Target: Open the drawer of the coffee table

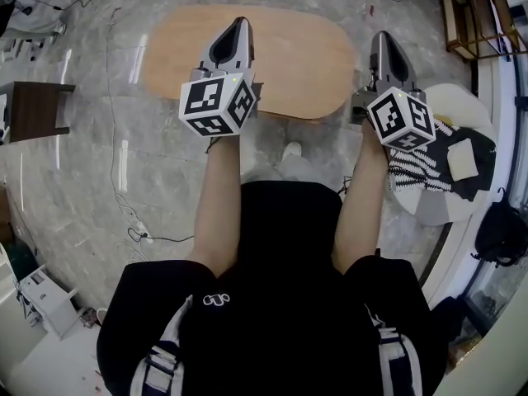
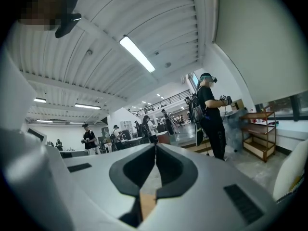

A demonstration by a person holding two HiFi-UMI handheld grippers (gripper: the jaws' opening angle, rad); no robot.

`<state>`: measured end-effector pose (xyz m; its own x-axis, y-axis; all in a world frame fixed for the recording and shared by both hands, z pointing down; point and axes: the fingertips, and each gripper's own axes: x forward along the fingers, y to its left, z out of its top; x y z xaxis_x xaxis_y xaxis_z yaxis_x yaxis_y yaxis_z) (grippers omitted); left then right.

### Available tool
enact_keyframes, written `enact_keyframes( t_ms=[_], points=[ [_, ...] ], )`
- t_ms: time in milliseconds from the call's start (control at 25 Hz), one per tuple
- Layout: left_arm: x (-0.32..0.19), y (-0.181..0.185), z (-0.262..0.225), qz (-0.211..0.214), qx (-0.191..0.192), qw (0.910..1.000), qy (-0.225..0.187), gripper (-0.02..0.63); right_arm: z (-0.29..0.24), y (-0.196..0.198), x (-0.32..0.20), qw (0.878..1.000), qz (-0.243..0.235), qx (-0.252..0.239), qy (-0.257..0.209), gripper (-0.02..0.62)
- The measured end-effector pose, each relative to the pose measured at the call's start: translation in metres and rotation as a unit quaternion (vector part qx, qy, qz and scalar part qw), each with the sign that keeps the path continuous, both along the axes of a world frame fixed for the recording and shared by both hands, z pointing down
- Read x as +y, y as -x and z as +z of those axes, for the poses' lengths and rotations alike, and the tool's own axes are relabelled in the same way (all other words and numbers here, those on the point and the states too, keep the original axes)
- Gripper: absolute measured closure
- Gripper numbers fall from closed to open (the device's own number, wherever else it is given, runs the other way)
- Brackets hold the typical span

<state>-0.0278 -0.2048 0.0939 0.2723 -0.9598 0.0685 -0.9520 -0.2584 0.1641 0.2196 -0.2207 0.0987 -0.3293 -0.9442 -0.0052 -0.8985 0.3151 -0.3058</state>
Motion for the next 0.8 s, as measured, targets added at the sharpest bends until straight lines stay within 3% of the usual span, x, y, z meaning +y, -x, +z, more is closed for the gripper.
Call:
enact_keyframes(
  t_ms=[240,560,680,800],
  points=[
    [-0.017,0.004,-0.02,-0.003,-0.006,0.9999,-0.011,0.594,-0.015,0.001,-0.019,1.0,-0.005,-0.006,-0.007,0.583],
    [-0.04,0.003,-0.022,0.025,-0.018,0.9995,-0.011,0.594,-0.015,0.01,-0.041,1.0,-0.002,-0.016,-0.003,0.583],
    [-0.047,0.017,-0.013,0.041,-0.017,0.999,0.006,0.594,-0.005,0.024,-0.047,1.0,-0.006,0.015,0.01,0.583],
    [-0.049,0.045,0.006,0.032,-0.009,0.9989,0.033,0.594,0.012,0.044,-0.048,0.999,-0.017,0.035,0.029,0.583]
  ],
)
